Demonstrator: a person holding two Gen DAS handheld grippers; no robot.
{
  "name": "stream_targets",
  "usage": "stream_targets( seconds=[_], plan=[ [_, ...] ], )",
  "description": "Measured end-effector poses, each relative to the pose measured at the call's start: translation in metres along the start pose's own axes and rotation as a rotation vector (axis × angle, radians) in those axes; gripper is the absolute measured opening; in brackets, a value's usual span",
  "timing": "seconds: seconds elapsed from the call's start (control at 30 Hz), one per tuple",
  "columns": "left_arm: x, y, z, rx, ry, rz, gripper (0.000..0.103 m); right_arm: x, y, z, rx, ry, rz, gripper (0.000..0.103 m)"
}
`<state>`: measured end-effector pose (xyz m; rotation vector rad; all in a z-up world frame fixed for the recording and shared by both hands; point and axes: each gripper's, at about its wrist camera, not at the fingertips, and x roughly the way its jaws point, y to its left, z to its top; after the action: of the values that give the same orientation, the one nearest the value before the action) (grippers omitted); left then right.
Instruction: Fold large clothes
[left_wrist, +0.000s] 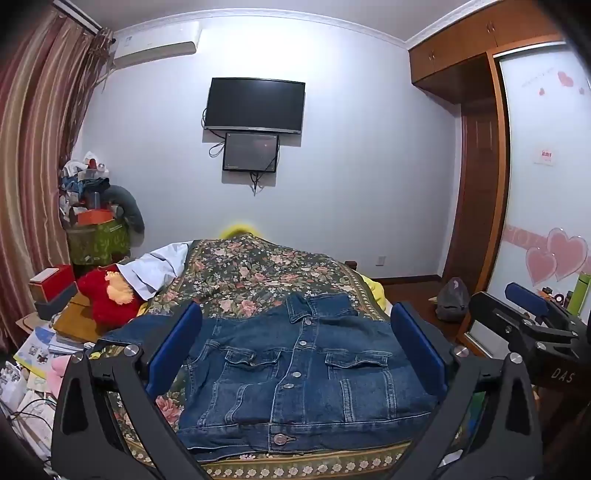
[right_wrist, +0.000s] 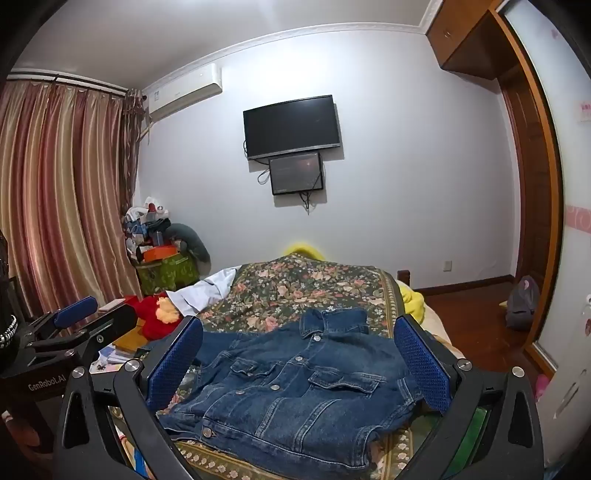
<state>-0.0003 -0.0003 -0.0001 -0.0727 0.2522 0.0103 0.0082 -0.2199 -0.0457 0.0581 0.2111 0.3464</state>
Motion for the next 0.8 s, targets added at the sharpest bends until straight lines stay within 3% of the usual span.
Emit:
stream_targets(
  seconds=[0.8],
  plan=[
    [0.0038, 0.0040, -0.0007, -0.019, 0.004, -0.012, 0.103, 0.0067, -0.0020, 0.0038, -0.010, 0.002, -0.007, 0.103]
  ],
)
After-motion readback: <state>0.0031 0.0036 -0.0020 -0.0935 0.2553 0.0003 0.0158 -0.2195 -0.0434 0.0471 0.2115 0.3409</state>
